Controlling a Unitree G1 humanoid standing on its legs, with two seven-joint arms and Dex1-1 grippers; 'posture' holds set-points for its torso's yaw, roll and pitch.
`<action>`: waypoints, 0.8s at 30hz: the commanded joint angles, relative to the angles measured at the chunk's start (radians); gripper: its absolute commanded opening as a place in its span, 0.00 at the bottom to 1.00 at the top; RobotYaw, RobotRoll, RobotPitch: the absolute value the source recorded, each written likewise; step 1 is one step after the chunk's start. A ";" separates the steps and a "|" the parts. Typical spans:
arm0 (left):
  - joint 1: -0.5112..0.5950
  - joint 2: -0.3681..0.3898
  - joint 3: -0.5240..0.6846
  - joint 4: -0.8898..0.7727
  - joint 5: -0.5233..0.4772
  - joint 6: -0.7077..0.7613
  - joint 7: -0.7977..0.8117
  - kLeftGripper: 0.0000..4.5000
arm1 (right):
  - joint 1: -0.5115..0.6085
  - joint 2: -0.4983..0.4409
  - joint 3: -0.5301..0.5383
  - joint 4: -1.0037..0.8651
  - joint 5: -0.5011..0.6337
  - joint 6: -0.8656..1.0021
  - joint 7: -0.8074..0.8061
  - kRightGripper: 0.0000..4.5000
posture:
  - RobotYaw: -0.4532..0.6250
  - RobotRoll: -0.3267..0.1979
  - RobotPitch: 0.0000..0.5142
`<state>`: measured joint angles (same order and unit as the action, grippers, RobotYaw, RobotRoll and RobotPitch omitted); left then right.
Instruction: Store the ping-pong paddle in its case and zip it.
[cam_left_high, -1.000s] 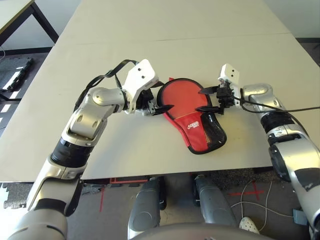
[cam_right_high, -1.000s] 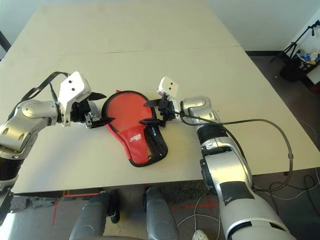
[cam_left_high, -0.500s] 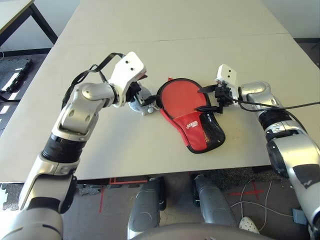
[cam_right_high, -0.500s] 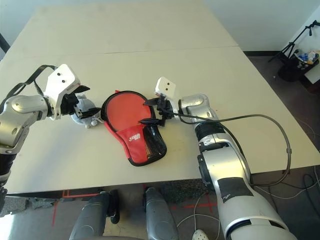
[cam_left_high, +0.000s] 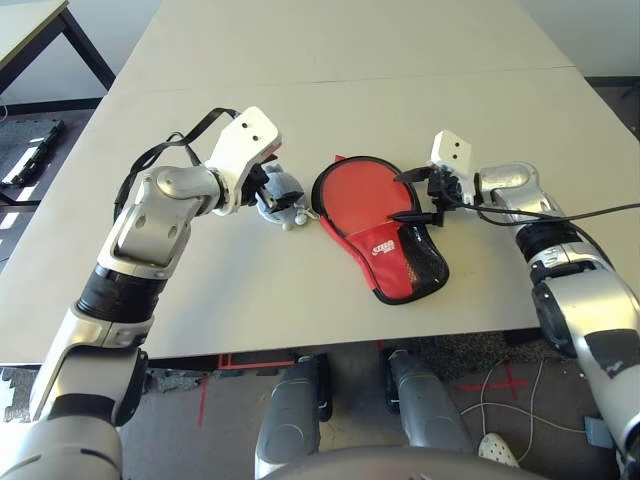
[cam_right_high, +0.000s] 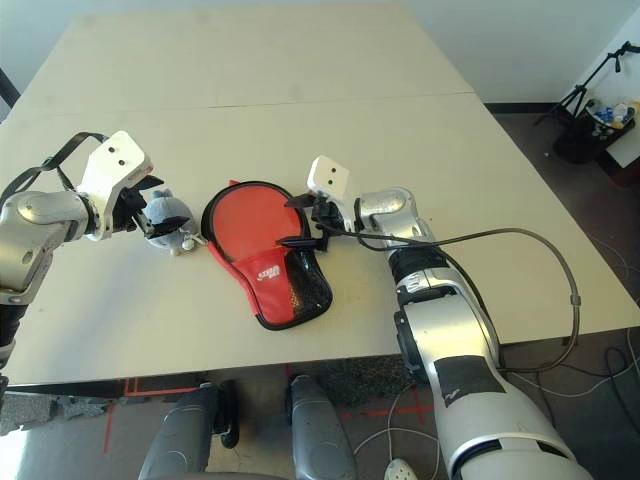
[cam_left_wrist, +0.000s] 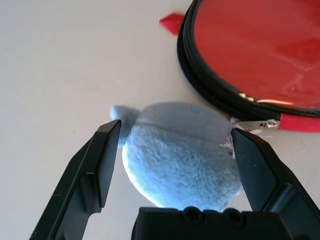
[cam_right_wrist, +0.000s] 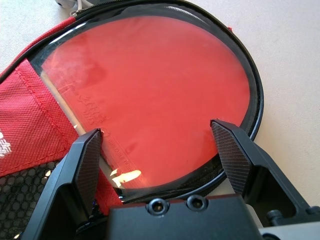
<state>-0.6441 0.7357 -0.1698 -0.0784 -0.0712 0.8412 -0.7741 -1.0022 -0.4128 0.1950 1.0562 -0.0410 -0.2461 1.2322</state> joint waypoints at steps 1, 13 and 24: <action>-0.016 0.002 -0.020 0.018 0.008 0.118 0.018 1.00 | 0.044 0.005 0.039 0.018 -0.055 0.013 -0.012 1.00 | 0.45 0.62 0.43; -0.058 -0.049 -0.025 0.069 -0.029 0.284 0.048 1.00 | 0.059 0.004 0.037 -0.004 -0.051 0.018 -0.015 1.00 | 0.43 0.62 0.45; -0.121 -0.102 0.057 0.073 -0.143 0.400 0.056 1.00 | 0.074 0.006 0.035 -0.017 -0.050 0.022 -0.027 1.00 | 0.43 0.62 0.45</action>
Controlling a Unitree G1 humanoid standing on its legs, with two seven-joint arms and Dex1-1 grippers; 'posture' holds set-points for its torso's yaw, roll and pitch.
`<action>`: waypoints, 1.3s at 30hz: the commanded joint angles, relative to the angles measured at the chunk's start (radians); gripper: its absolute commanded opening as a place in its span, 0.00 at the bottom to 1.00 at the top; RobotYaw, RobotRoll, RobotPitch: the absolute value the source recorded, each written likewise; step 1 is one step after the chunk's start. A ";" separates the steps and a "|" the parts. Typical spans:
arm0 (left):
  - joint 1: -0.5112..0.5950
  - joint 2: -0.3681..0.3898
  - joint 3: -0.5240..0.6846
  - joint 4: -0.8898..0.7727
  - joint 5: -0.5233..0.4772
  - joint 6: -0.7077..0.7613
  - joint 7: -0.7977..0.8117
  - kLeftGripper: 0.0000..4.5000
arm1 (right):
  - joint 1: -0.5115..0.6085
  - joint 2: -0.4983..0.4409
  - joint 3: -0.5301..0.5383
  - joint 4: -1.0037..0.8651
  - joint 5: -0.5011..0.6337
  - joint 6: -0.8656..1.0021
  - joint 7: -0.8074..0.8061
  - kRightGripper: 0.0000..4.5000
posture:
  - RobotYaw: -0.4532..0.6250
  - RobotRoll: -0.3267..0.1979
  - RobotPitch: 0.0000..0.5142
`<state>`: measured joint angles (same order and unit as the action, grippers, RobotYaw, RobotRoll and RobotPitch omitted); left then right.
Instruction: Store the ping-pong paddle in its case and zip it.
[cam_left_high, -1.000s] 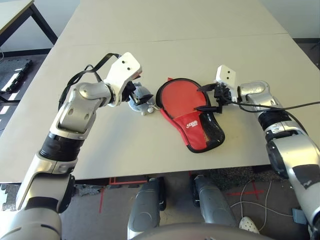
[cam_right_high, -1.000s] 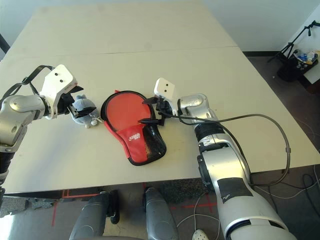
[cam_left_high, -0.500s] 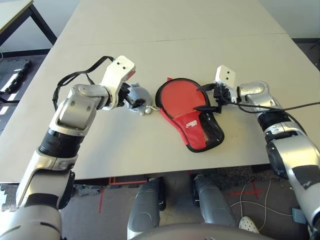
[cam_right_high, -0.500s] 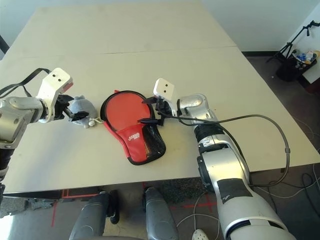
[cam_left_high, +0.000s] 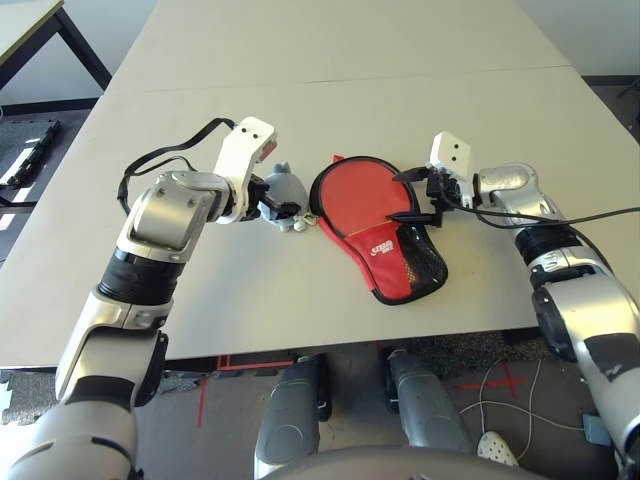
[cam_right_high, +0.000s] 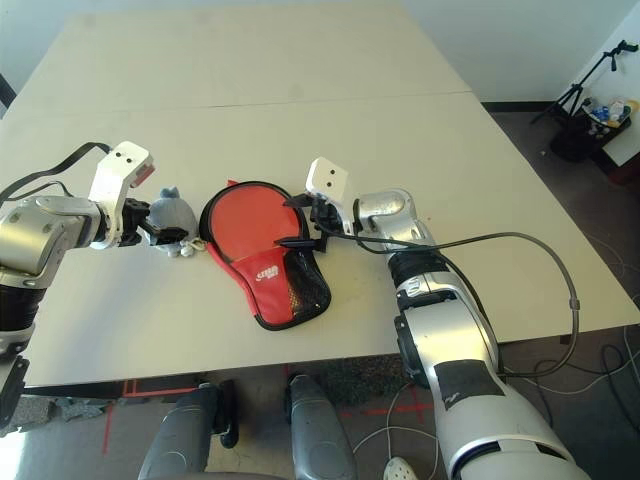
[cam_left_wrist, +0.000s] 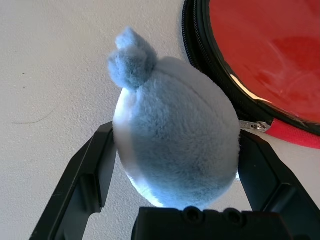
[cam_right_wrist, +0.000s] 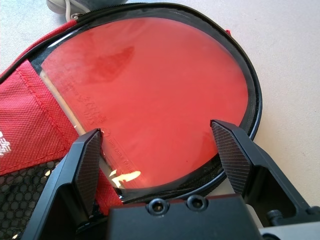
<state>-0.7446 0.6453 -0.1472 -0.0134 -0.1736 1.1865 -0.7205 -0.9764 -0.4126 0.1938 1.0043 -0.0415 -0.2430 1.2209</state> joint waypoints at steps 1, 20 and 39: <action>-0.028 -0.016 0.045 0.006 -0.055 0.069 0.001 1.00 | 0.049 0.006 0.036 0.035 -0.050 0.019 -0.018 1.00 | 0.43 0.62 0.45; -0.032 -0.026 0.036 0.100 -0.080 0.029 0.078 0.67 | 0.056 0.015 0.032 0.029 -0.052 0.026 -0.034 1.00 | 0.42 0.62 0.46; -0.195 -0.138 0.059 0.304 -0.030 -0.163 0.204 0.05 | 0.077 0.017 0.049 0.012 -0.070 0.009 -0.031 1.00 | 0.42 0.62 0.46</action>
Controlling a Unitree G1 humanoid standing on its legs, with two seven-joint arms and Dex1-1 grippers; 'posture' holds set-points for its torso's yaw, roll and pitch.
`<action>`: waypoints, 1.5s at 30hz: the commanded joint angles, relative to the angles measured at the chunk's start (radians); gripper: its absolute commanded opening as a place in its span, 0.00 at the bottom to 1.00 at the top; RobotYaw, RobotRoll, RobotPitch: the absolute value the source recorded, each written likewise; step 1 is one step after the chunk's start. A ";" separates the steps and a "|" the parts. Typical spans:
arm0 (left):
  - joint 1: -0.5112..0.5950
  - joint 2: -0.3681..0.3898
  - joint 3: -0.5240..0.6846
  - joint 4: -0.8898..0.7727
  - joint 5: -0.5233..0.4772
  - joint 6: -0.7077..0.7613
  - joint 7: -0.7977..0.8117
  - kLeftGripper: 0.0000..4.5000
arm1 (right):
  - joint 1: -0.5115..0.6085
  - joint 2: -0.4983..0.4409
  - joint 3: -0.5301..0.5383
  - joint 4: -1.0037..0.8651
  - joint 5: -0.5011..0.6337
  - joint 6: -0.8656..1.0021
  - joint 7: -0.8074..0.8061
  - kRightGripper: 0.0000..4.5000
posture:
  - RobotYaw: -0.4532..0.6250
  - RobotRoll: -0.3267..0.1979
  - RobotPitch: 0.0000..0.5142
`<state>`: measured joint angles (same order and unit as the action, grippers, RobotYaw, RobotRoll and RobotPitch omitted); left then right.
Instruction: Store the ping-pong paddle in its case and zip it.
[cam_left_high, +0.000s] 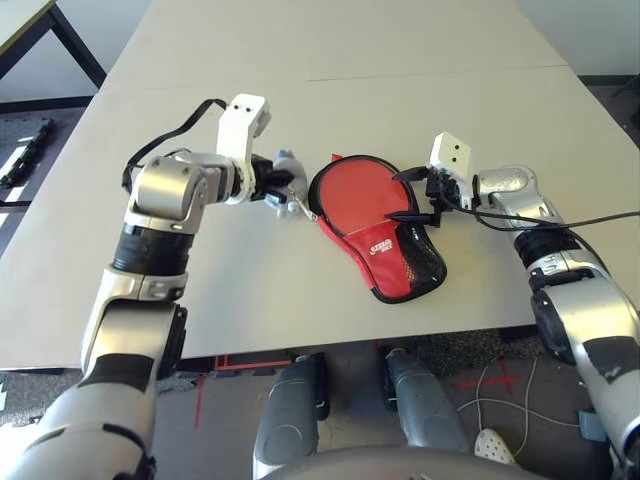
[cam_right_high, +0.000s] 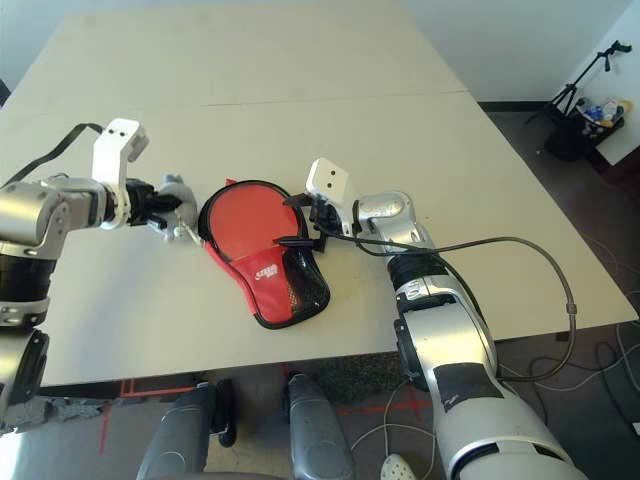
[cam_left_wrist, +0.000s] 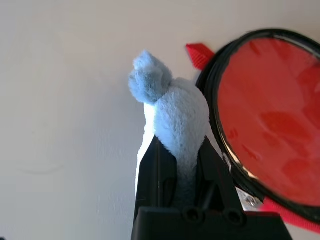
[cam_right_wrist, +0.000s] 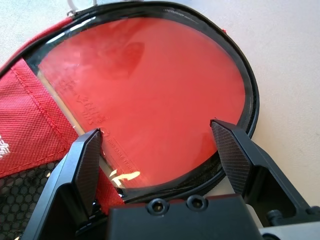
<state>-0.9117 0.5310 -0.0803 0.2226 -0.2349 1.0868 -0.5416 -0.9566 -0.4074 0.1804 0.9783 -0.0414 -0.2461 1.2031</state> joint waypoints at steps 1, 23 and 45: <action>-0.040 -0.037 -0.009 0.094 0.039 -0.084 0.031 0.05 | 0.060 0.014 0.063 0.035 -0.070 0.012 -0.013 1.00 | 0.42 0.62 0.46; -0.418 -0.297 0.012 0.900 0.209 -0.694 0.118 0.05 | 0.101 0.013 0.069 -0.040 -0.065 0.045 -0.009 1.00 | 0.38 0.62 0.46; -0.539 -0.490 0.056 1.074 0.271 -0.918 0.218 0.05 | 0.142 0.026 0.073 -0.112 -0.058 0.086 -0.014 1.00 | 0.34 0.62 0.46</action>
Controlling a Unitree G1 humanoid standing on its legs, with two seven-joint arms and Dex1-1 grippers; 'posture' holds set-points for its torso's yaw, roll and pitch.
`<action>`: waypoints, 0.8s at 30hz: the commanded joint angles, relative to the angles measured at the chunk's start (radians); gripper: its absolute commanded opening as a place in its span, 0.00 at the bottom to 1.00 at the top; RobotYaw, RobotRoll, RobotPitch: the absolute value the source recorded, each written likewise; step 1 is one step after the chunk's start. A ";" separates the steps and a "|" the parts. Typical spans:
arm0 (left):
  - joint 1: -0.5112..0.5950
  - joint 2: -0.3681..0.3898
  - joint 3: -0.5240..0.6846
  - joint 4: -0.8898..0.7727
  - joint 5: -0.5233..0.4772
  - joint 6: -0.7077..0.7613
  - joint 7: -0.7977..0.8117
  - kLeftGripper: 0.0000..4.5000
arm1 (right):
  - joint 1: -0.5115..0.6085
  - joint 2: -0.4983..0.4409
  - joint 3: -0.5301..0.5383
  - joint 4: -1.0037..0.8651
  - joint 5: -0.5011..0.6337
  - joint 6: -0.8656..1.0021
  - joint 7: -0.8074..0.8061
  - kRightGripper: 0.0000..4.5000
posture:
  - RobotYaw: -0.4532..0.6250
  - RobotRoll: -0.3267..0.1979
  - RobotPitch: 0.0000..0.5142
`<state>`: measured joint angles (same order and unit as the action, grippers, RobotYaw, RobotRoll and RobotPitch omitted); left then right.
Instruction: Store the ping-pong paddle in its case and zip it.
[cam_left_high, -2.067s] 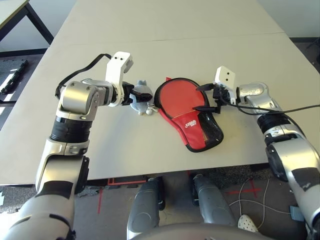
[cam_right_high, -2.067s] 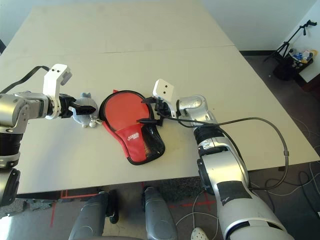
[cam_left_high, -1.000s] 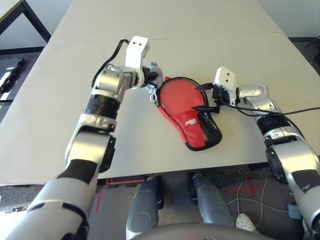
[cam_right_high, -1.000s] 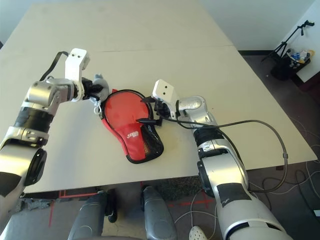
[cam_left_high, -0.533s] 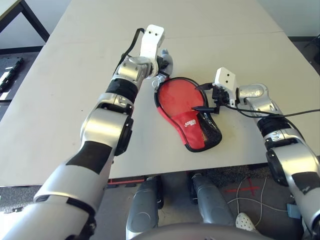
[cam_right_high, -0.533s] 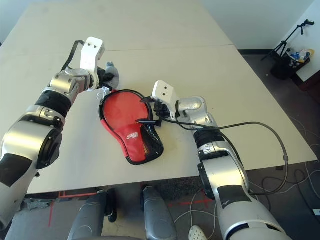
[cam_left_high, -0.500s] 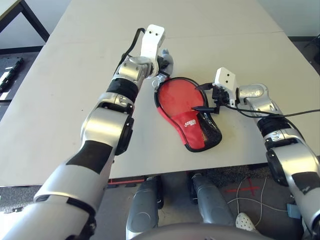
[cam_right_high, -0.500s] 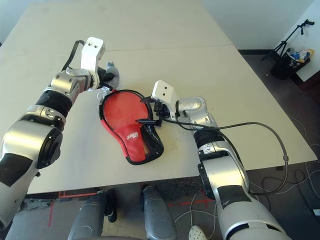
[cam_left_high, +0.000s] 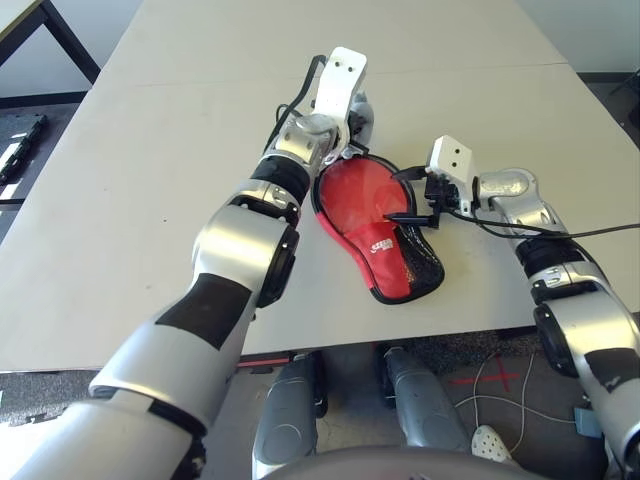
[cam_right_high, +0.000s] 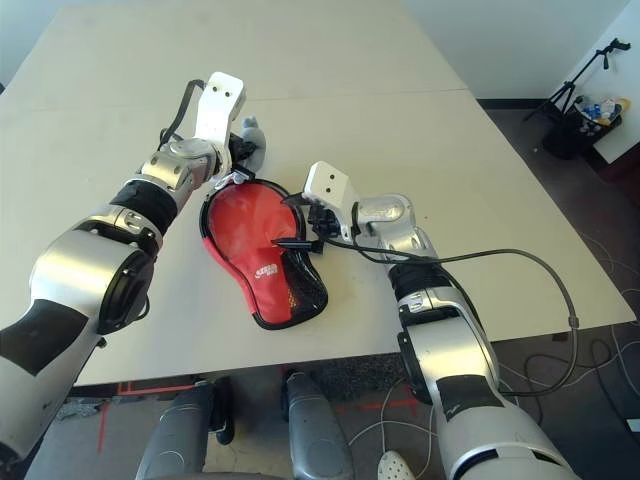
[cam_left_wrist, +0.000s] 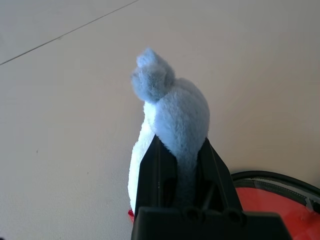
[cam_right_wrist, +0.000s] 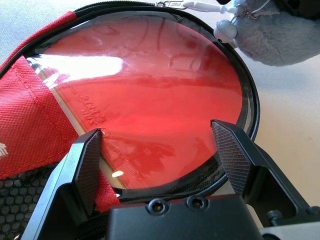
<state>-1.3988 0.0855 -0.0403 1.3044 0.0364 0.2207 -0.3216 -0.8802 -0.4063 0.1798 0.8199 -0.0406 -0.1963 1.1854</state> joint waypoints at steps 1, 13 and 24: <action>-0.053 -0.047 0.009 -0.006 0.010 -0.054 0.000 0.05 | 0.067 0.025 0.074 0.044 -0.058 0.038 0.003 1.00 | 0.34 0.62 0.46; -0.039 0.093 -0.039 0.008 0.130 -0.057 0.069 0.05 | 0.073 0.030 0.076 0.032 -0.057 0.046 0.002 1.00 | 0.34 0.62 0.46; -0.032 0.164 -0.052 0.017 0.197 -0.068 0.135 0.05 | 0.069 0.036 0.078 0.036 -0.060 0.043 0.005 1.00 | 0.35 0.62 0.46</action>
<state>-1.4136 0.2502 -0.0999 1.3179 0.2312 0.1885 -0.2105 -0.8719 -0.3922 0.1795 0.7976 -0.0393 -0.1831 1.1829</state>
